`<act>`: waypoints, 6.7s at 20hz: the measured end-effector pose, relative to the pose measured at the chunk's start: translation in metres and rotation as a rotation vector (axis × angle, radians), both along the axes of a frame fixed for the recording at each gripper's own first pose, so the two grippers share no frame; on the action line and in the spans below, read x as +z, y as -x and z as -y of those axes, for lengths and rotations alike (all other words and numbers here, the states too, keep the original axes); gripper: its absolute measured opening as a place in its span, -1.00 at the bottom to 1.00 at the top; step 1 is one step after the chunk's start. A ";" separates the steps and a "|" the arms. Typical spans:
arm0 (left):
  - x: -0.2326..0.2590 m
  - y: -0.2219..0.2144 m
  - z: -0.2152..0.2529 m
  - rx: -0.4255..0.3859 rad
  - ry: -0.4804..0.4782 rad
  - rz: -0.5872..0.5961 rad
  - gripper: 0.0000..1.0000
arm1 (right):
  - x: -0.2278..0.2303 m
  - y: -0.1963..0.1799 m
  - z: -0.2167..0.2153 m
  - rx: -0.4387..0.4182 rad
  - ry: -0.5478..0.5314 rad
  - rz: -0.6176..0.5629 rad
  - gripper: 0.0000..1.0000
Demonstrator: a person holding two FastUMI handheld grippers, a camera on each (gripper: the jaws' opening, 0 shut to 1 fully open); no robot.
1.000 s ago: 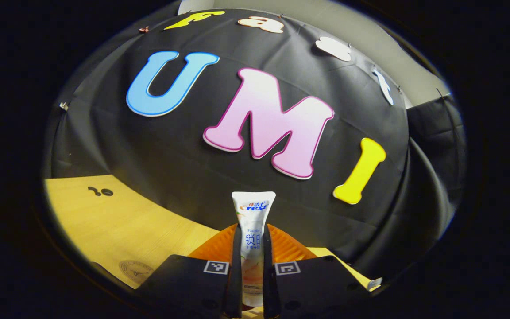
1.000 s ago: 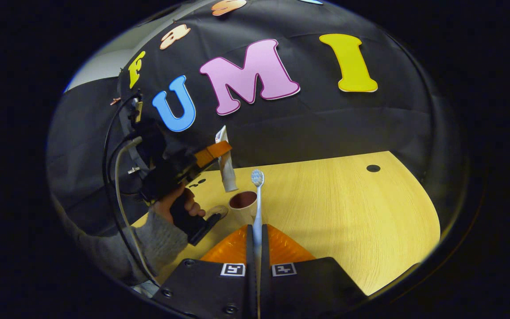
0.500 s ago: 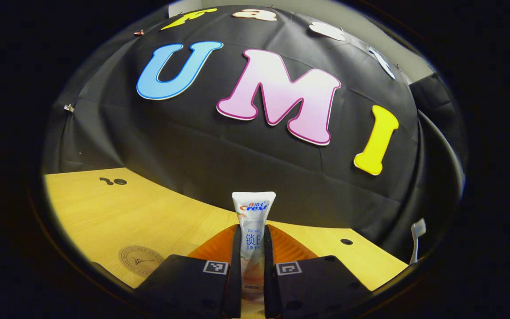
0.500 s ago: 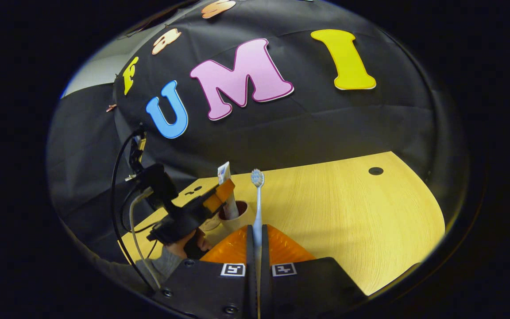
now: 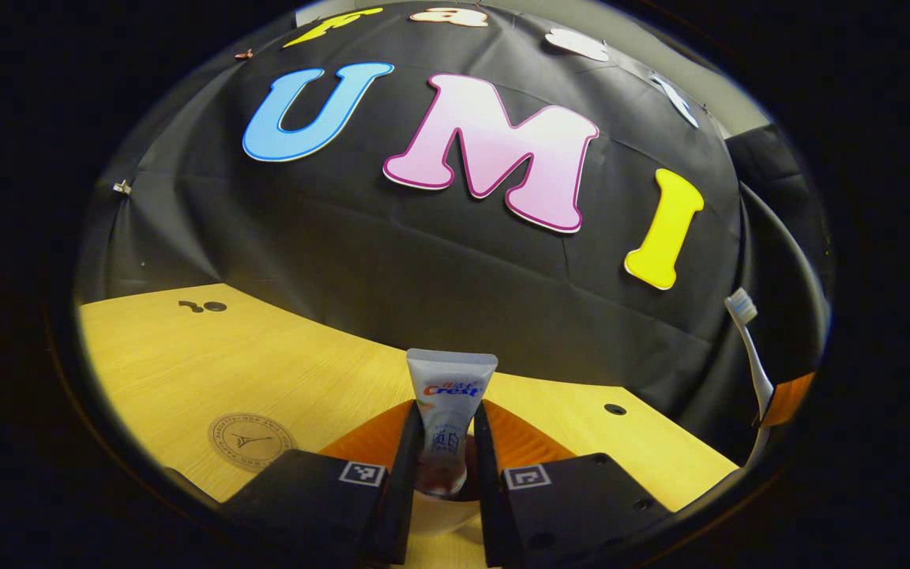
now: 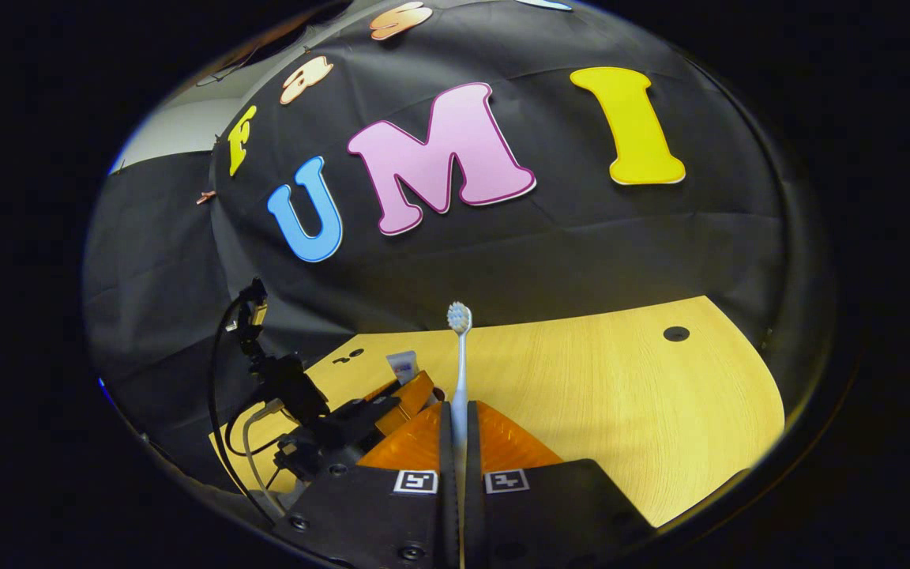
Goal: Put the toothbrush and toothpaste on the desktop into the cup, then pick up the cup and place it on the coaster on the desktop.
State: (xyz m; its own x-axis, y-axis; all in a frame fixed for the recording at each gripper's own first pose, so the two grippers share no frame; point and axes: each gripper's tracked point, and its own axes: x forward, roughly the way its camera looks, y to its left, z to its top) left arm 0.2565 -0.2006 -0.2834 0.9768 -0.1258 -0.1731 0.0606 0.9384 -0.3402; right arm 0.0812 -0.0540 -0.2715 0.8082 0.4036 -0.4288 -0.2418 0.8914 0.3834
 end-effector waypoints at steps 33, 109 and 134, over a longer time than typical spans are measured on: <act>-0.050 0.183 -0.055 0.043 -0.150 -0.174 0.58 | -0.071 -0.084 -0.171 0.637 0.200 0.423 -0.87; -0.046 0.230 -0.171 0.145 -0.191 -0.221 0.58 | -0.184 -0.022 -0.154 0.768 0.553 -0.563 -0.36; -0.052 0.243 -0.216 0.227 -0.105 -0.218 0.58 | -0.216 -0.041 -0.263 0.917 0.645 -0.601 -0.37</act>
